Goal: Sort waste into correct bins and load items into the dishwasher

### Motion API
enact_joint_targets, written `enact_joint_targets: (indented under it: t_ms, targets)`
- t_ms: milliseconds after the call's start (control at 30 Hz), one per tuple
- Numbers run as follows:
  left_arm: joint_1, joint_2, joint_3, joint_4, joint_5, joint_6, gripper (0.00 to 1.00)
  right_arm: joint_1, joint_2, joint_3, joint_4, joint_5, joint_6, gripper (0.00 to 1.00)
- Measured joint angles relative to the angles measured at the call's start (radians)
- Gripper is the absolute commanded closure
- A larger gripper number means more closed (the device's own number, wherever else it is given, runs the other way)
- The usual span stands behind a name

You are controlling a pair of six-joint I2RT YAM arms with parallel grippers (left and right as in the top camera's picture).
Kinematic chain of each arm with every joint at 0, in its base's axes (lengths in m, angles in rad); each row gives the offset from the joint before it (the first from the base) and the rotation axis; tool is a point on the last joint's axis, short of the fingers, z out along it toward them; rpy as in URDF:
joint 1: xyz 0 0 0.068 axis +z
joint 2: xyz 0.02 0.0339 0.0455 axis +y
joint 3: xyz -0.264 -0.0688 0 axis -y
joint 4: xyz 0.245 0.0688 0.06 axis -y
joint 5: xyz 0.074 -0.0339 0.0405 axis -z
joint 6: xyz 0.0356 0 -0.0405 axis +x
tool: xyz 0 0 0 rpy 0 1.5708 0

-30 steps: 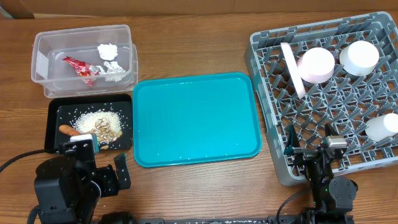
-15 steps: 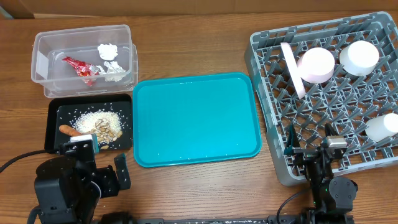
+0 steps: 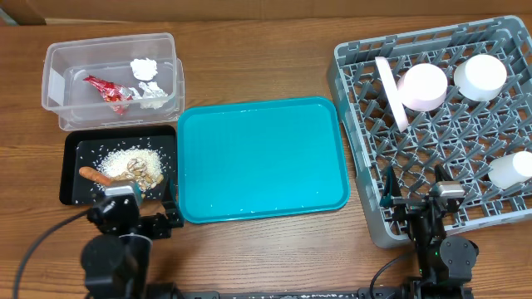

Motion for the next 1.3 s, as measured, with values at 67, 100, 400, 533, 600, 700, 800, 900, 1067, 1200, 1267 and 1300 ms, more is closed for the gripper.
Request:
enact_joint_targets:
  t_ms: [67, 100, 400, 533, 600, 700, 800, 900, 1067, 1200, 1267, 1300]
  targets:
    - [0.0, -0.053, -0.101, 0.108, 0.003, 0.0, 0.0, 0.0, 0.0, 0.0, 0.0, 0.0, 0.0, 0.0]
    - [0.0, -0.08, -0.15, 0.166, 0.007, 0.0, 0.0, 0.0, 0.0, 0.0, 0.001, 0.0, 0.0, 0.0]
    - [0.0, -0.205, -0.463, 0.638, 0.029, 0.072, 0.0, 0.0, 0.0, 0.0, 0.0, 0.0, 0.0, 0.0]
    - [-0.006, -0.206, -0.491, 0.593, 0.045, 0.129, 0.0, 0.0, 0.0, 0.0, 0.001, 0.0, 0.0, 0.0]
    - [-0.006, -0.207, -0.492, 0.526, 0.049, 0.132, 0.0, 0.0, 0.0, 0.0, 0.0, 0.0, 0.0, 0.0]
    - [-0.006, -0.208, -0.495, 0.505, 0.055, 0.121, 0.0, 0.0, 0.0, 0.0, 0.0, 0.0, 0.0, 0.0]
    - [-0.006, -0.208, -0.495, 0.504, 0.056, 0.114, 0.0, 0.0, 0.0, 0.0, 0.0, 0.0, 0.0, 0.0]
    - [-0.006, -0.208, -0.495, 0.504, 0.056, 0.113, 0.0, 0.0, 0.0, 0.0, 0.0, 0.0, 0.0, 0.0]
    - [-0.006, -0.208, -0.495, 0.504, 0.056, 0.11, 0.0, 0.0, 0.0, 0.0, 0.0, 0.0, 0.0, 0.0]
    - [-0.006, -0.208, -0.495, 0.504, 0.056, 0.109, 0.0, 0.0, 0.0, 0.0, 0.0, 0.0, 0.0, 0.0]
    - [-0.006, -0.208, -0.495, 0.504, 0.056, 0.109, 0.0, 0.0, 0.0, 0.0, 0.0, 0.0, 0.0, 0.0]
    - [-0.006, -0.208, -0.495, 0.504, 0.056, 0.107, 0.0, 0.0, 0.0, 0.0, 0.0, 0.0, 0.0, 0.0]
